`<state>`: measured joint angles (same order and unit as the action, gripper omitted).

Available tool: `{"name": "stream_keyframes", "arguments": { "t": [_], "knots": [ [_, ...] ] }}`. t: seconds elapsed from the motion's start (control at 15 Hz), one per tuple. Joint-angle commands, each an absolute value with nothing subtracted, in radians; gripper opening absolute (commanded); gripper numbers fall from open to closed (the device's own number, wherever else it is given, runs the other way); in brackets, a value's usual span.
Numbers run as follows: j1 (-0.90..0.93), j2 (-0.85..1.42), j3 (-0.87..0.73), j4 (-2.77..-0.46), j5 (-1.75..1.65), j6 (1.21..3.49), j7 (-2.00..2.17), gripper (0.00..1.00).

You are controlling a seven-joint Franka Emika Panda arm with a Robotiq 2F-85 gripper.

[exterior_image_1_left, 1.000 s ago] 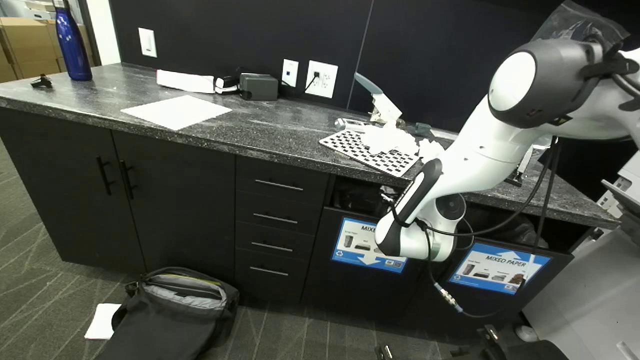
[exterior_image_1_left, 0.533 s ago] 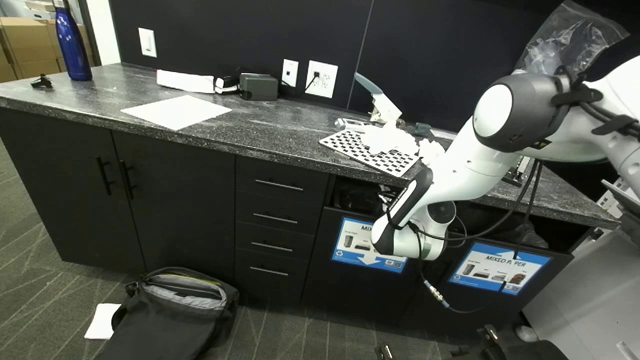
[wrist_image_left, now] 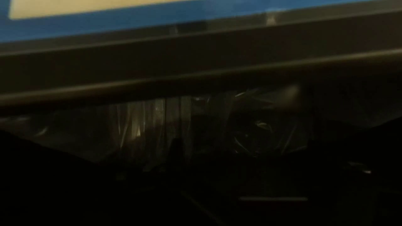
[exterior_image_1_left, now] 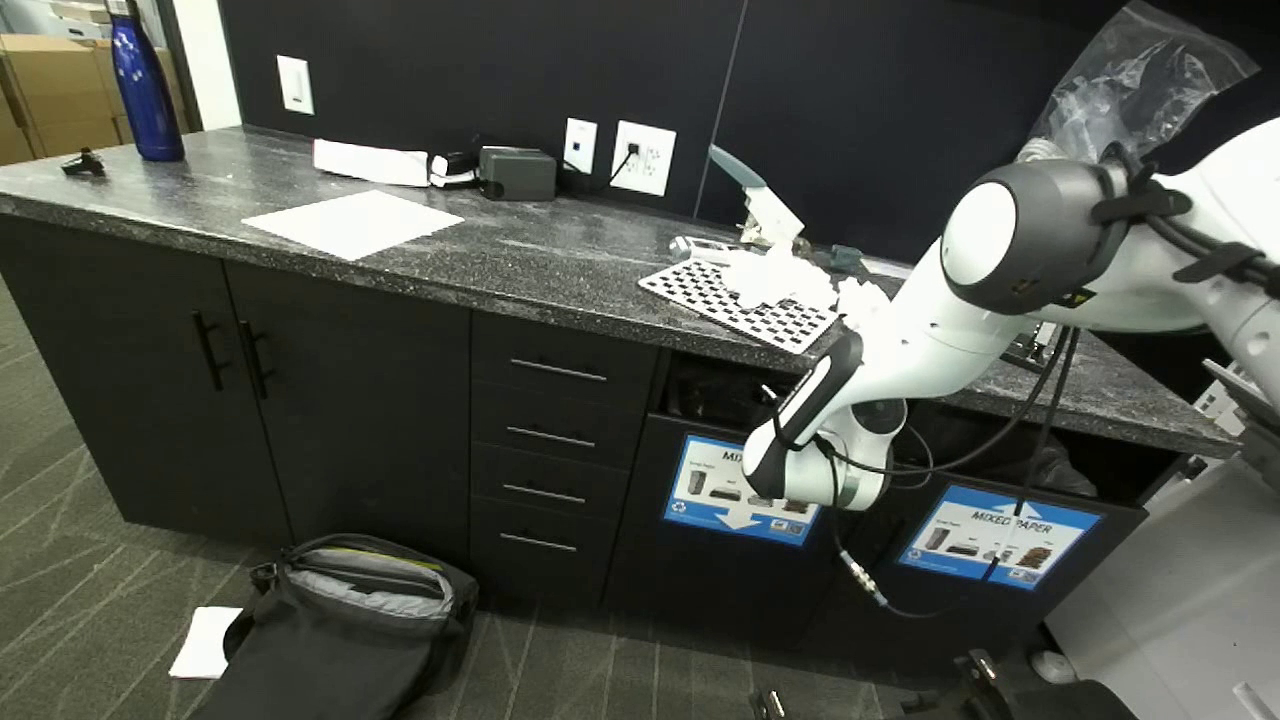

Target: Pick up all the papers from the counter and throw them in the bin

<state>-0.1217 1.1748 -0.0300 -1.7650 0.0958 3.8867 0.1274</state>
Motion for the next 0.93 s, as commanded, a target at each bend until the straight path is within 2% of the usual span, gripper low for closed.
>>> {"name": "stream_keyframes", "arguments": {
  "t": [0.0, 0.4, 0.67, 0.87],
  "knots": [
    [-0.128, 1.021, -0.009, -1.92, 0.094, 3.715, 0.122, 1.0],
    [-0.122, 0.753, 0.016, -2.186, 0.079, 3.606, 0.122, 1.0],
    [-0.198, 0.545, 0.086, -2.29, 0.015, 3.264, 0.114, 1.0],
    [-0.313, 0.393, 0.201, -2.352, 0.046, 3.004, 0.069, 1.0]
  ]
}}
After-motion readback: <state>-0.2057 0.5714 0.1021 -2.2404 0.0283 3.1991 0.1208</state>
